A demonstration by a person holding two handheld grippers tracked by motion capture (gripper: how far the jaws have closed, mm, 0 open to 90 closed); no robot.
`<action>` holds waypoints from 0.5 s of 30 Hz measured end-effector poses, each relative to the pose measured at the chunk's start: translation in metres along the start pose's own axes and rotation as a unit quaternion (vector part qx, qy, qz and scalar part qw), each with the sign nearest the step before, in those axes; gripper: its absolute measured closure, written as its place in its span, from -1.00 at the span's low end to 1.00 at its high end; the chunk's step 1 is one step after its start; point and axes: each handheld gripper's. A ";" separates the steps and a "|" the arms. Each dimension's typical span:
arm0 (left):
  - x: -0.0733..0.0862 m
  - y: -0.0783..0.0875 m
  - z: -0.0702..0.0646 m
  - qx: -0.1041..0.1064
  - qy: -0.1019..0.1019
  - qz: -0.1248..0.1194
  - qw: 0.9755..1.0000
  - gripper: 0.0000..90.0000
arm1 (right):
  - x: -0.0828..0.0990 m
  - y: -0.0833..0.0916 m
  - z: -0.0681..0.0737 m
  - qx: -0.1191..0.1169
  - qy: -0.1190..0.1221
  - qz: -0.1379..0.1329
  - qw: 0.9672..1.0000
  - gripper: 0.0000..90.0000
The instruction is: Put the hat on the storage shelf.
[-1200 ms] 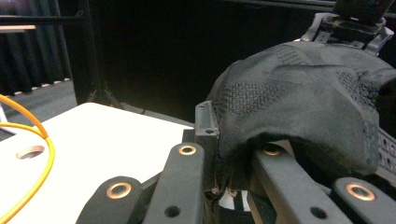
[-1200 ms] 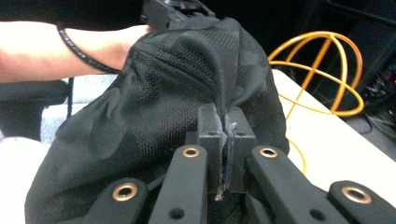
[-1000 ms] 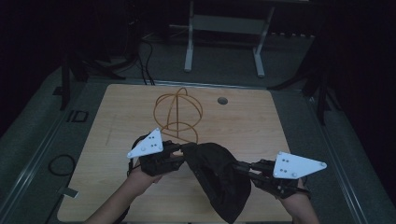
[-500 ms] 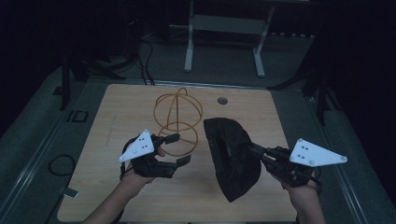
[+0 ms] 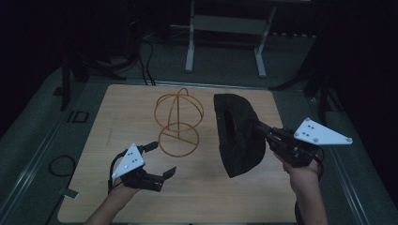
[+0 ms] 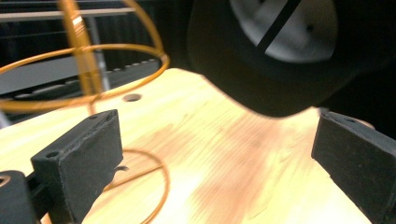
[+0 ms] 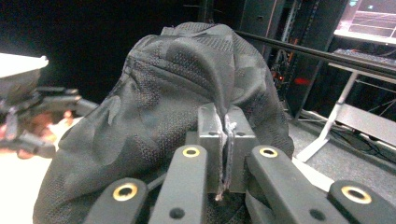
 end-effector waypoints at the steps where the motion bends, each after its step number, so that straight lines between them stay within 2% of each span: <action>1: 0.004 0.002 0.001 -0.003 -0.002 0.003 1.000 -0.95 | -0.001 -0.003 -0.001 0.002 -0.002 0.002 1.000 0.95; 3: 0.014 0.007 0.003 -0.008 -0.003 0.011 1.000 -0.95 | -0.002 -0.008 -0.004 0.006 -0.006 0.001 1.000 0.95; 6: 0.028 0.013 0.006 -0.013 0.007 0.021 1.000 -0.95 | -0.006 -0.018 -0.007 0.007 -0.009 0.002 1.000 0.95; 10: 0.043 0.021 0.007 -0.027 0.005 0.029 0.999 -0.95 | -0.013 -0.034 -0.009 0.008 -0.006 0.005 1.000 0.95; 15: 0.055 0.028 0.006 -0.047 0.007 0.017 0.999 -0.95 | -0.022 -0.056 -0.013 0.009 -0.009 0.011 1.000 0.95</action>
Point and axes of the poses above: each handheld gripper's, and its own axes: y roughly backward along the jaws, x roughly out of its underside, z roughly to its left, and after that the axes turned 7 degrees about -z, right-handed
